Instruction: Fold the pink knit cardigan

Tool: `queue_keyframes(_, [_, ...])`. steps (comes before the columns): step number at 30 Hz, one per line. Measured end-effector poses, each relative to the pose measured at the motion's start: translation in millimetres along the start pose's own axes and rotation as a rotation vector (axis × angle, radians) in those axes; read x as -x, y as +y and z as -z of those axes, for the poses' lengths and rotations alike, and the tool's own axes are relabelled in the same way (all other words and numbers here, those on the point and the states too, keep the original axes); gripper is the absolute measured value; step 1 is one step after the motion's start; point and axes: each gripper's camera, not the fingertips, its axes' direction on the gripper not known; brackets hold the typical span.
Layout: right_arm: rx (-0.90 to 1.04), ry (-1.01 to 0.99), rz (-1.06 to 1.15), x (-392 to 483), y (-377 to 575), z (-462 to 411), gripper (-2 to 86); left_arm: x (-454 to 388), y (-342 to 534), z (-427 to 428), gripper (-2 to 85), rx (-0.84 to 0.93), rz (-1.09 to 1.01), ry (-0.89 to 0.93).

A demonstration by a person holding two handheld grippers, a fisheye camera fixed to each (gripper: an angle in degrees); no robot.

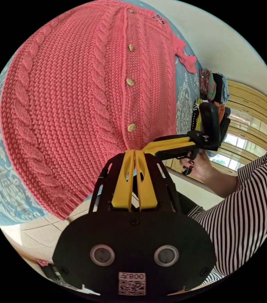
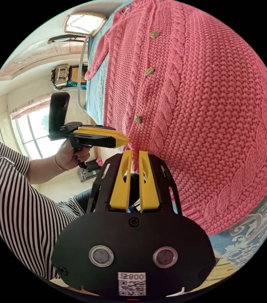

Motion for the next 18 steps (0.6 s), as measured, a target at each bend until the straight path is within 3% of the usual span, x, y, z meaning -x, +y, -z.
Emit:
queue_keyframes(6, [-0.081,0.144,0.056,9.9,-0.4,44.1,3.4,-27.8,3.1,-13.8,0.1,0.011,0.007,-0.066])
queue_keyframes(14, [0.039,0.6,0.254,28.8,-21.9,-2.6,1.0,-85.2,-1.7,-30.0,0.1,0.046,-0.125,-0.202])
queue_keyframes(18, [0.014,0.586,0.245,16.5,-14.2,6.2,0.7,-113.1,-4.6,-27.2,0.1,0.057,-0.146,-0.255])
